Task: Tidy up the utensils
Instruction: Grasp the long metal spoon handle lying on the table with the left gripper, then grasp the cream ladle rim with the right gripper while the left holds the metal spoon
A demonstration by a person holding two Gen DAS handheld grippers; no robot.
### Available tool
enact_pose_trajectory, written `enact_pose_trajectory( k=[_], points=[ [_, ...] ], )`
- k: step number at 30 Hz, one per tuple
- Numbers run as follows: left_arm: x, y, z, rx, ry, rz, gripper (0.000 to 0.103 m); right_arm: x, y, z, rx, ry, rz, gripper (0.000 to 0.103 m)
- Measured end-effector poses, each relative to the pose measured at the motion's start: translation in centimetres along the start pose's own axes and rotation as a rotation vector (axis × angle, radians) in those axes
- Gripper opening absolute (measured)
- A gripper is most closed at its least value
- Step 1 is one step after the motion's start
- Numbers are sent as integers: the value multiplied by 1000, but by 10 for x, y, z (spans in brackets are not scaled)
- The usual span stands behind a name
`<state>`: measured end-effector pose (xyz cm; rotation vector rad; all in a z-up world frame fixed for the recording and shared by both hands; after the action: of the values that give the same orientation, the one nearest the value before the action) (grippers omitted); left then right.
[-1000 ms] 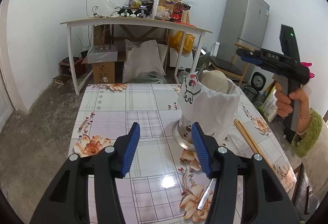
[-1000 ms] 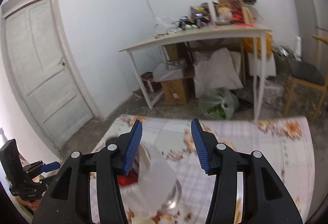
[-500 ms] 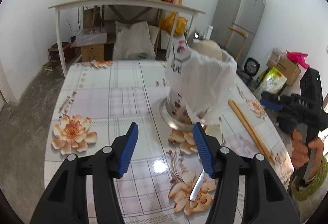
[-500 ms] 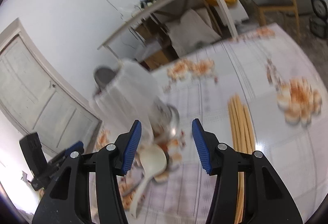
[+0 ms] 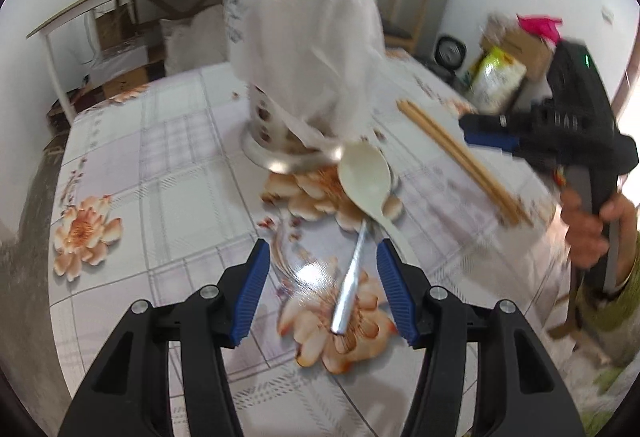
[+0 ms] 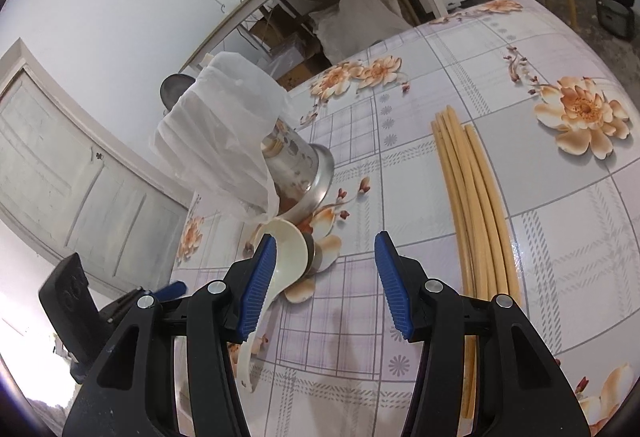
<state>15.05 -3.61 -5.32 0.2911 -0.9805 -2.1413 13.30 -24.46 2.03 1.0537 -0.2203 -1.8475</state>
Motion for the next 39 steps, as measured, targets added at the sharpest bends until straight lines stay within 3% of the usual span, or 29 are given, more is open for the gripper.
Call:
enact_pose_trajectory(
  k=[9,16,20,22,26,39],
  points=[
    [20,-13,-22,-53,14,-117,46,3,-3,6,-1,-5,16,50],
    [25,-19,-33,-96,13,-143,39,5,-2,4,-12,7,-2,50],
    [30,-25,-42,-128,47,-178,28,5,-2,5,-10,6,1,50],
    [30,-26,-42,-124,58,-169,26,4,-2,6,-8,4,1,50],
    [28,-28,-42,-122,64,-142,12,6,-2,6,-7,1,-4,50],
    [29,-41,-22,-164,86,-20,10,5,-5,11,-4,-1,2,50]
  ],
)
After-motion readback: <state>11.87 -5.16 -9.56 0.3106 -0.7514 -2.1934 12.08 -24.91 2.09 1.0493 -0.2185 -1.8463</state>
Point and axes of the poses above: each gripper's, at about its wrist camera, not at the fingertips, and z roughly against the way its jaws point, x to its right, y to its top, the point moved 3 cm from there along -z, roughly the way its jaws point, and after that the axes turned 7 degrees about x, right-handed, at the moved point
